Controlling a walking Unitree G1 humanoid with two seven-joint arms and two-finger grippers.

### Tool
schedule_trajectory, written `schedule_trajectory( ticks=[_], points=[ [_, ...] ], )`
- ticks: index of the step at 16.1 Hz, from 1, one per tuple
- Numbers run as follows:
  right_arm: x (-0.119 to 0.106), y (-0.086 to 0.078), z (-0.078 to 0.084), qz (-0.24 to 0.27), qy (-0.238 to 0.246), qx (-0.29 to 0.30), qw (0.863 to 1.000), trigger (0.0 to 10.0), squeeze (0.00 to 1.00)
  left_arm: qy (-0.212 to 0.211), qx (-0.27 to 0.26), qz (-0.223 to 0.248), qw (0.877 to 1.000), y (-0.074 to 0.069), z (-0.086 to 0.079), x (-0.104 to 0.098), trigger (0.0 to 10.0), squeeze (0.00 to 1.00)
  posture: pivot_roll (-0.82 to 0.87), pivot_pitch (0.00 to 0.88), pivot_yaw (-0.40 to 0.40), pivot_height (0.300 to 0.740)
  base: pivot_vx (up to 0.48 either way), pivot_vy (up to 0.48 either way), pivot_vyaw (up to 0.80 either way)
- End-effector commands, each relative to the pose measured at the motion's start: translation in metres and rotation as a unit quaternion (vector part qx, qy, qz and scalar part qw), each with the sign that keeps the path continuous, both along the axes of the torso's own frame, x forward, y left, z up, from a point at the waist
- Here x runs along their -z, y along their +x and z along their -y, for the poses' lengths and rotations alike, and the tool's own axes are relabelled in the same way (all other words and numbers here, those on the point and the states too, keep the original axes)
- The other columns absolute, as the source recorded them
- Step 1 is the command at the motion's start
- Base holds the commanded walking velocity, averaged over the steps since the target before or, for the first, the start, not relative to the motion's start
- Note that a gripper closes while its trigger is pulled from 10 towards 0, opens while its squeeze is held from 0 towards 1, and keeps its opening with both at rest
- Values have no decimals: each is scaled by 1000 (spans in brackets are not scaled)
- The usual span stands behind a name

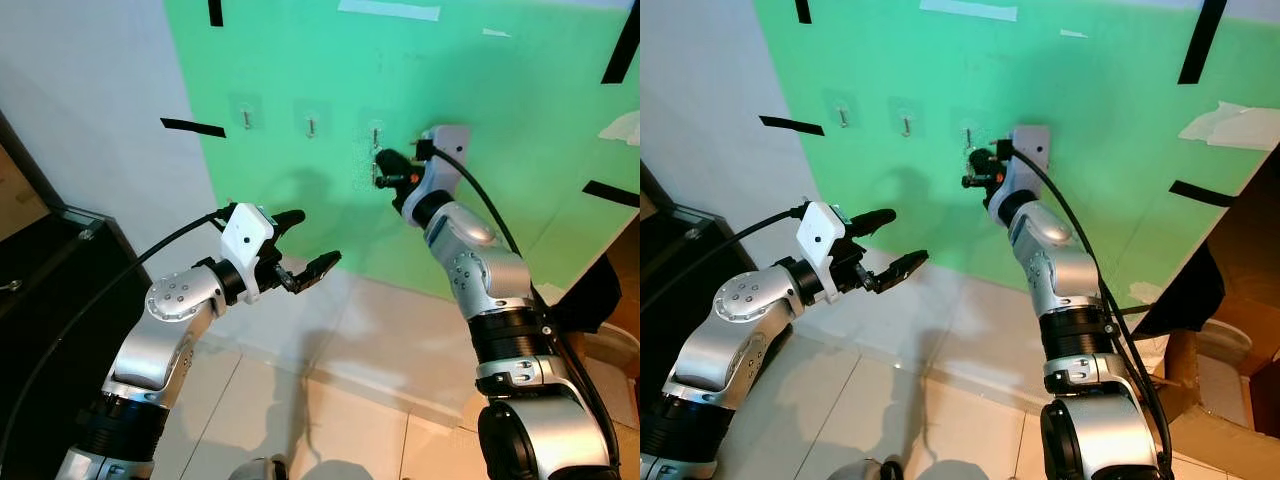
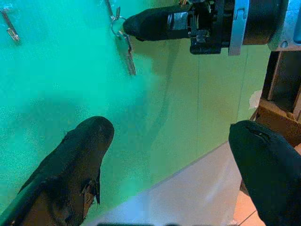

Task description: Hang keys on a hook

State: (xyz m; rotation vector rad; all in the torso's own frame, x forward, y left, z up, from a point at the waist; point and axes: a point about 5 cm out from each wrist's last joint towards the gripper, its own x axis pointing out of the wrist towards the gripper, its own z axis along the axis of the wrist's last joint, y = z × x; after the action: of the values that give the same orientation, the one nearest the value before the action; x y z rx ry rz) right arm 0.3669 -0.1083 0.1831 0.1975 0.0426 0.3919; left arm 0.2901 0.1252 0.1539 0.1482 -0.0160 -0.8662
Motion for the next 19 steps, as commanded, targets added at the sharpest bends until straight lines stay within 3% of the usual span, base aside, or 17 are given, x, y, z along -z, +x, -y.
schedule_trajectory(
  ticks=[1,7,8,9,10,13,15,18,19],
  points=[
    [1,-2,-2,-6,-3,-10,1000,10000,0,3,5,9,1000,1,2,-6,10000,63,-64,0,50,740,0,0,0],
    [8,-6,-1,-11,-1,-13,1000,10000,0,2,4,10,1000,2,2,-6,10000,63,-71,0,53,740,0,0,0],
    [9,-6,0,-13,-1,-11,1000,10000,231,2,5,10,1000,2,2,-6,10000,63,-74,0,54,740,0,0,0],
    [10,-7,1,-14,1,-9,1000,10000,843,1,5,10,1000,2,2,-6,10000,63,-75,0,55,740,0,0,0],
    [12,-8,3,-16,4,-6,1000,10000,1000,1,5,10,1000,2,3,-6,10000,63,-77,0,53,740,0,0,0],
    [14,-16,10,6,9,8,1000,10000,1000,-5,0,7,1000,3,4,-4,10000,55,-81,0,49,740,0,0,0],
    [15,-29,15,19,54,-9,998,10000,1000,-6,-23,8,1000,6,4,-1,10000,55,-92,0,39,740,0,0,0],
    [30,-46,28,6,27,28,999,10000,1000,5,-103,5,995,14,-5,9,10000,51,-122,0,47,740,0,0,0],
    [46,-56,39,-18,-30,73,997,10000,1000,14,-140,-3,990,14,-11,17,10000,47,-140,0,61,740,0,0,0]
  ],
)
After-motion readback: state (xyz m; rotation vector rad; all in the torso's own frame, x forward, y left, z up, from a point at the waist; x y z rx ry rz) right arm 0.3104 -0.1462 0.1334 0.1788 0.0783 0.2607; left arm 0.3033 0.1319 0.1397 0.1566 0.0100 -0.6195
